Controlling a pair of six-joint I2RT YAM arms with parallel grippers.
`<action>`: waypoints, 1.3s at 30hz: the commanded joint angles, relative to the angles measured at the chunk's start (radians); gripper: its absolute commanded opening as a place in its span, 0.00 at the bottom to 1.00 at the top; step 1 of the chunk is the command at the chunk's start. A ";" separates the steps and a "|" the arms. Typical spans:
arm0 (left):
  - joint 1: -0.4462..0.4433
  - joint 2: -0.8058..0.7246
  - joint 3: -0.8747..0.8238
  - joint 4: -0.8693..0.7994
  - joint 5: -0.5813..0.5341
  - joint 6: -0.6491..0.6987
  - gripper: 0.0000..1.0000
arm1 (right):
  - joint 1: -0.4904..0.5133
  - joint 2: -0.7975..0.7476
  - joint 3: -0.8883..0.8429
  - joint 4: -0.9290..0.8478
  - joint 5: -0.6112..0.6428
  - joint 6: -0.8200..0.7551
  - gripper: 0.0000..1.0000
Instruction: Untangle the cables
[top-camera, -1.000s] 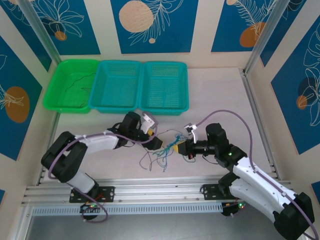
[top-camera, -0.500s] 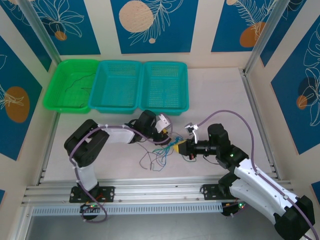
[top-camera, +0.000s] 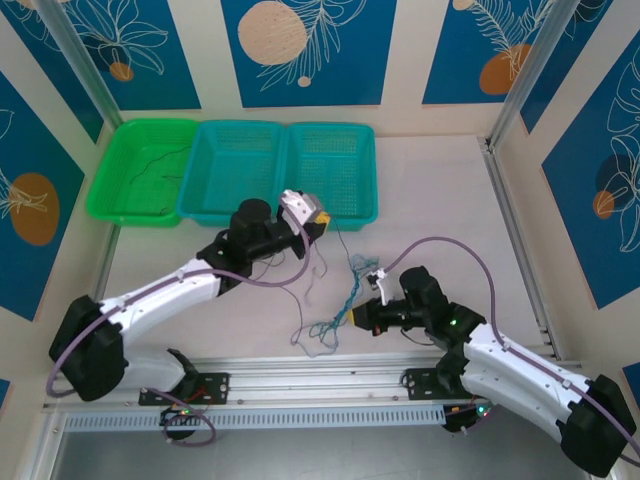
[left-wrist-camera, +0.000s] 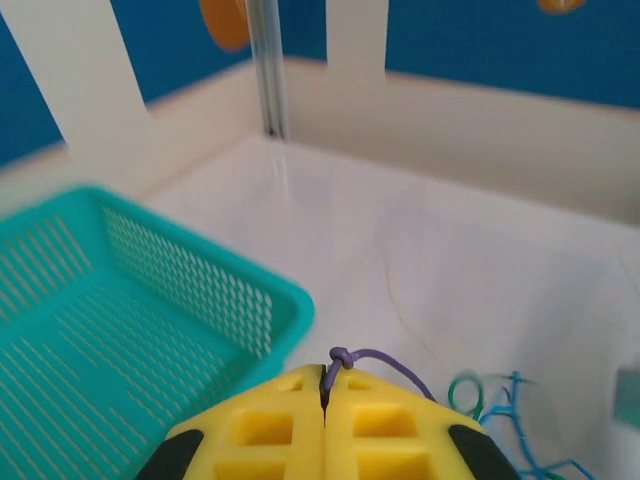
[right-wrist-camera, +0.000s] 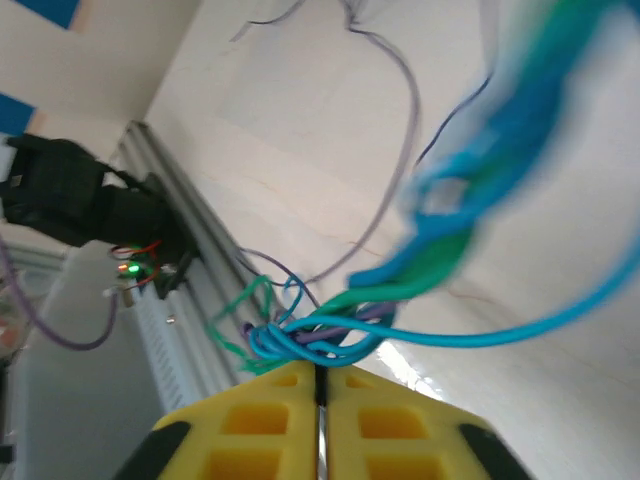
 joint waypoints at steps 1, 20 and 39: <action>0.000 -0.001 -0.002 -0.062 -0.033 0.061 0.00 | 0.005 -0.021 0.060 -0.079 0.110 0.023 0.18; 0.001 -0.091 -0.117 -0.073 0.030 0.030 0.00 | -0.202 0.410 0.343 0.100 0.015 0.328 0.58; 0.001 -0.217 -0.247 -0.058 0.081 0.008 0.00 | -0.150 0.945 0.701 -0.083 -0.085 0.414 0.67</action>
